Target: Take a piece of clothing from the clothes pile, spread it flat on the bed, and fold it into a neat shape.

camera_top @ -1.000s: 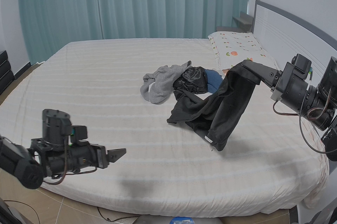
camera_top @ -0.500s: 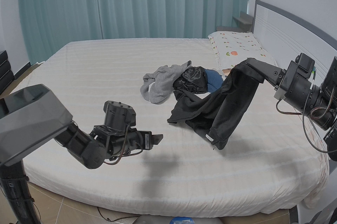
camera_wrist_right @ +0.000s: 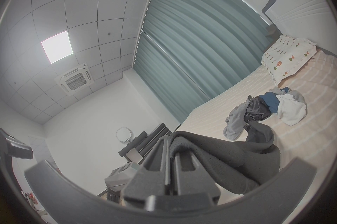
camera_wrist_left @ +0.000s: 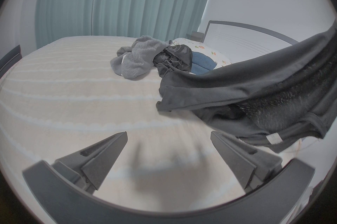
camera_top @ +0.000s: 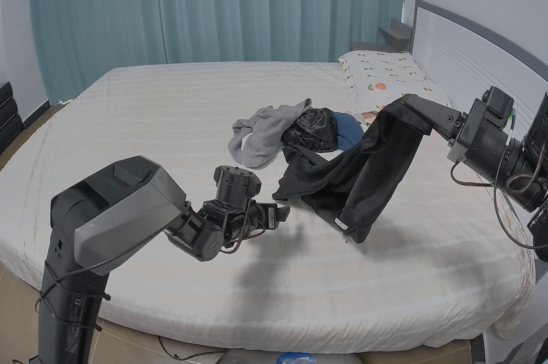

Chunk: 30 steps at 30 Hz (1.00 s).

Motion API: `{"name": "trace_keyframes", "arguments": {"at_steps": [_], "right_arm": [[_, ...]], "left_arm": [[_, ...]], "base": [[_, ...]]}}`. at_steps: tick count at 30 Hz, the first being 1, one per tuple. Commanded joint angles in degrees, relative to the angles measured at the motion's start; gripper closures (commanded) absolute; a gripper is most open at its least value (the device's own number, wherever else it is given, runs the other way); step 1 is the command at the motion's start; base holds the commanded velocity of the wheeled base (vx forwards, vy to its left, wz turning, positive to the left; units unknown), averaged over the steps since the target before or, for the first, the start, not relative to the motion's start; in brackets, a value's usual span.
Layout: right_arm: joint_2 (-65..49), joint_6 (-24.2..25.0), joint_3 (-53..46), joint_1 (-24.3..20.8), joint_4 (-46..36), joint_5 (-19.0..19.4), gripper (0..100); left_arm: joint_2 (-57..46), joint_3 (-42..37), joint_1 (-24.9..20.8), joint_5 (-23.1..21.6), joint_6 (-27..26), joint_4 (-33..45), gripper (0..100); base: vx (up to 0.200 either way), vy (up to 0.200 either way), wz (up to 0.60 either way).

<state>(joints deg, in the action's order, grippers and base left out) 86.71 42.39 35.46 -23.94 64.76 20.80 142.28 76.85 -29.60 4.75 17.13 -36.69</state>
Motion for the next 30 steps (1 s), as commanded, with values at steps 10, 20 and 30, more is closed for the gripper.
{"name": "trace_keyframes", "arguments": {"at_steps": [10, 20, 30], "right_arm": [[-2.86, -0.11, 0.31, -3.13, -0.07, 0.21, 100], [-2.25, 0.06, -0.04, -2.34, -0.07, 0.56, 100], [-1.11, 0.15, 0.05, -0.49, -0.07, 0.65, 100]], "left_arm": [[13.47, 22.20, -0.02, 2.45, -0.08, 5.58, 0], [15.93, 27.83, 0.24, 5.35, 1.15, 6.72, 100], [7.67, 20.53, 0.42, 5.44, 14.07, 7.16, 100]], "base": [[0.000, 0.000, 0.00], [0.000, 0.000, 0.00], [0.000, 0.000, 0.00]]}}
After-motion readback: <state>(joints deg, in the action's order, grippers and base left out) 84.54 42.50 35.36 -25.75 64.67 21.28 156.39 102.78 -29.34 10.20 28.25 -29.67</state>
